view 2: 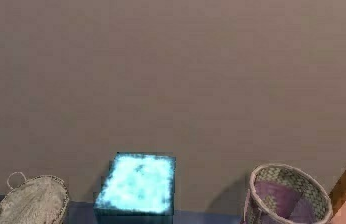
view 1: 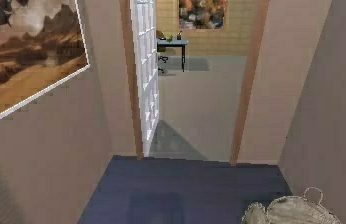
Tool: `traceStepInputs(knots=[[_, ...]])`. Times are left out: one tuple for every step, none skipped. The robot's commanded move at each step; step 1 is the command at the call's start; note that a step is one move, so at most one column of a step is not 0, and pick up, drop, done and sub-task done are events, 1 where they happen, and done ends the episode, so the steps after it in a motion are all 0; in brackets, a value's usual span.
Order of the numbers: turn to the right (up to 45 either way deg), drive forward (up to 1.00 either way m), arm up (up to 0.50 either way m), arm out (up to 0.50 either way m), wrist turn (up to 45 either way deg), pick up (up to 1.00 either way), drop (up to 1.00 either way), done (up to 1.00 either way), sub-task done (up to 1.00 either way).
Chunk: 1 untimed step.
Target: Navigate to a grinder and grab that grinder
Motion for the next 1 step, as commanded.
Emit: traceStepInputs(knots=[[3.0, 0.0, 0.0, 0.0, 0.0, 0.0, 0.0, 0.0, 0.0]])
